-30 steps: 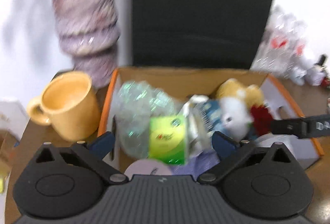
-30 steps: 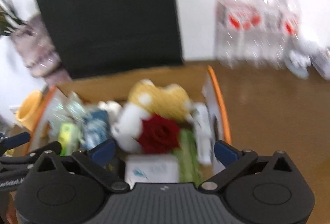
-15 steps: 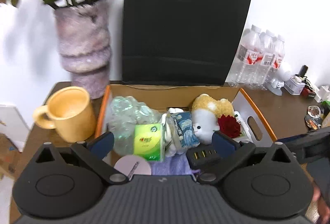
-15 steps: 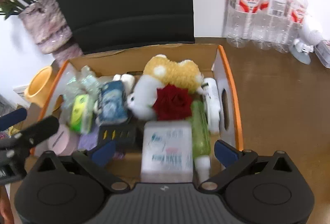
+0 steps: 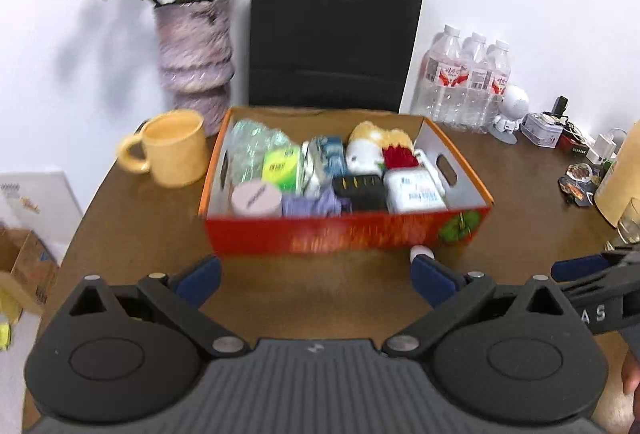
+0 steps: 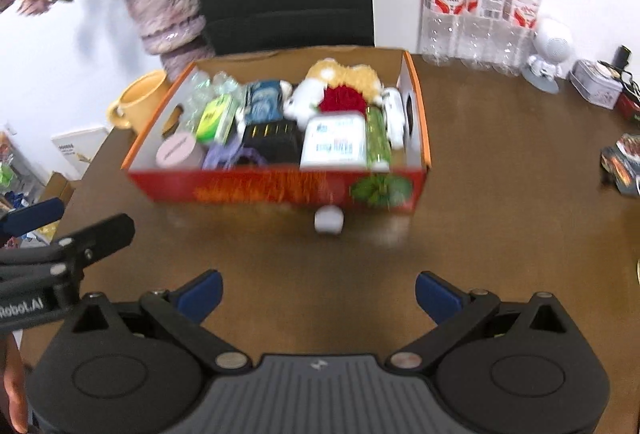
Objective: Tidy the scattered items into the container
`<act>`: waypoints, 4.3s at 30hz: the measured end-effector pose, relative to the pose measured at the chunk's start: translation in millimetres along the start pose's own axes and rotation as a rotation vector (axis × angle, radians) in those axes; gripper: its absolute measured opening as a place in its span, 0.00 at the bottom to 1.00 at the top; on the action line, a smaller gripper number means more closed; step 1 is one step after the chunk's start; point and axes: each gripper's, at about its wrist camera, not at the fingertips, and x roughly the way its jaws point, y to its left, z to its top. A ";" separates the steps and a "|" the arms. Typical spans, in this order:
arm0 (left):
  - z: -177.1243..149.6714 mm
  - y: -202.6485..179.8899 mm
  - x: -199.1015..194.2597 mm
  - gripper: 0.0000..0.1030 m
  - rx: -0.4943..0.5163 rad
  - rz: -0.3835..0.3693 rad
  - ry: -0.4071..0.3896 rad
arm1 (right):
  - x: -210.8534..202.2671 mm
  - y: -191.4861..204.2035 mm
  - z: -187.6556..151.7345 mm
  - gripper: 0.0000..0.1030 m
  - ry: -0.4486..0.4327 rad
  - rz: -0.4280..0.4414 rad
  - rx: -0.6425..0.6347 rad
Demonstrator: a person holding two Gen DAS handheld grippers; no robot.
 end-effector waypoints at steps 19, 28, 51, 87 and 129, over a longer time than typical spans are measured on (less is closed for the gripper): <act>-154.0 -17.0 -27.4 1.00 -0.026 -0.041 -0.082 | -1.7 -5.9 -188.4 1.00 -0.278 0.041 -0.145; -163.7 -10.7 -14.1 1.00 0.042 0.037 -0.148 | 15.6 -5.2 -186.2 1.00 -0.271 -0.055 -0.092; -30.8 32.1 85.4 1.00 -0.047 0.005 -0.105 | 129.6 0.4 -13.5 0.25 -0.270 0.063 -0.080; 111.3 23.4 195.1 0.01 0.063 -0.010 0.135 | 177.3 8.0 196.6 0.46 -0.067 0.133 -0.048; 69.6 -30.1 -14.7 1.00 0.114 0.039 0.042 | -32.3 -8.4 50.0 0.92 0.019 0.054 -0.102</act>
